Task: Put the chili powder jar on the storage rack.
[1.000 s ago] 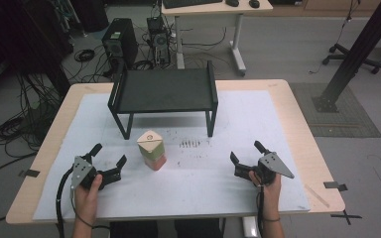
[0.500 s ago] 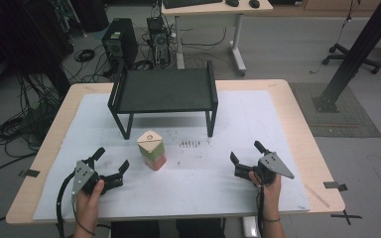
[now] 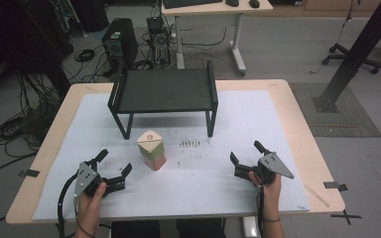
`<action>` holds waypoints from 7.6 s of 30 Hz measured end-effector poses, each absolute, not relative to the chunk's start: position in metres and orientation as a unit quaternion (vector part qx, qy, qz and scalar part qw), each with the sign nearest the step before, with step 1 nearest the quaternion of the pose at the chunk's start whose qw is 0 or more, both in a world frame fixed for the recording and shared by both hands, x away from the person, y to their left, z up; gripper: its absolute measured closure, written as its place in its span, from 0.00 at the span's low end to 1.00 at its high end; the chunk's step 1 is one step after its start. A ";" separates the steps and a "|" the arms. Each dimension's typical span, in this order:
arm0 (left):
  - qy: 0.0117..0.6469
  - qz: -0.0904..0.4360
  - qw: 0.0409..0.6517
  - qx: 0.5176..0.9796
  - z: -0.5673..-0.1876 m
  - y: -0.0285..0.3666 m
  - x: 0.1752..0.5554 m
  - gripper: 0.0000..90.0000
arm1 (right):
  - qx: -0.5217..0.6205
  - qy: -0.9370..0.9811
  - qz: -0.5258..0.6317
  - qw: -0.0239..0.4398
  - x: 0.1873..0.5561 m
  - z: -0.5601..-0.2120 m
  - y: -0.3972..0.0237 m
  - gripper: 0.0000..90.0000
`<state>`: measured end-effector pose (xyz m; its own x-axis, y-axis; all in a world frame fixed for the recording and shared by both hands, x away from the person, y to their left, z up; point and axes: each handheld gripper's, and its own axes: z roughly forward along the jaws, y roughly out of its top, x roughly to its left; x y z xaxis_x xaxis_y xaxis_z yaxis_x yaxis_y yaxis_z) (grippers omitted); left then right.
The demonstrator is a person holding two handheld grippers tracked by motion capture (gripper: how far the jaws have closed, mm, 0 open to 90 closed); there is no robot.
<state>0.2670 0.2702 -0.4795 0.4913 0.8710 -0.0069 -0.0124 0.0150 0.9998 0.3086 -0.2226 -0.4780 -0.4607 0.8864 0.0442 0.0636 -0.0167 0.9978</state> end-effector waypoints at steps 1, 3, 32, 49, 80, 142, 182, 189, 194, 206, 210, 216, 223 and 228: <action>0.354 0.355 0.619 0.605 -0.479 0.270 0.267 0.00 | 0.389 0.611 0.598 0.344 0.309 -0.478 -0.223 0.02; 0.350 0.352 0.620 0.608 -0.479 0.268 0.266 0.00 | 0.388 0.611 0.597 0.344 0.309 -0.478 -0.223 0.02; 0.334 0.336 0.625 0.621 -0.479 0.234 0.262 0.00 | 0.388 0.611 0.598 0.344 0.309 -0.478 -0.223 0.02; 0.343 0.338 0.620 0.620 -0.479 0.223 0.264 0.00 | 0.386 0.611 0.599 0.344 0.308 -0.478 -0.223 0.02; 0.332 0.325 0.624 0.629 -0.478 0.197 0.281 0.00 | 0.385 0.612 0.600 0.343 0.308 -0.478 -0.223 0.02; 0.345 0.340 0.619 0.618 -0.479 0.176 0.309 0.00 | 0.381 0.614 0.599 0.344 0.308 -0.478 -0.222 0.02; 0.339 0.349 0.617 0.619 -0.479 0.175 0.308 0.00 | 0.387 0.613 0.596 0.345 0.308 -0.478 -0.222 0.02; 0.340 0.349 0.617 0.618 -0.479 0.175 0.308 0.00 | 0.386 0.611 0.598 0.346 0.308 -0.478 -0.223 0.02; 0.341 0.348 0.617 0.618 -0.479 0.175 0.308 0.00 | 0.384 0.613 0.599 0.344 0.308 -0.478 -0.223 0.02; 0.341 0.348 0.617 0.619 -0.479 0.175 0.308 0.00 | 0.384 0.615 0.596 0.345 0.308 -0.478 -0.222 0.02; 0.342 0.347 0.617 0.618 -0.479 0.175 0.308 0.00 | 0.385 0.615 0.596 0.345 0.308 -0.478 -0.222 0.02; 0.343 0.347 0.617 0.618 -0.479 0.175 0.308 0.00 | 0.384 0.615 0.596 0.344 0.309 -0.478 -0.222 0.02; 0.342 0.347 0.617 0.618 -0.479 0.175 0.308 0.00 | 0.384 0.615 0.597 0.344 0.308 -0.478 -0.222 0.02; 0.343 0.347 0.617 0.618 -0.479 0.175 0.308 0.00 | 0.384 0.614 0.598 0.344 0.308 -0.478 -0.222 0.02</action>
<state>0.3080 0.1752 -0.4790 0.5243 0.8515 0.0060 -0.0050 -0.0039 1.0000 0.3084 -0.2224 -0.4781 -0.4682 0.8828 0.0373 0.0612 -0.0097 0.9981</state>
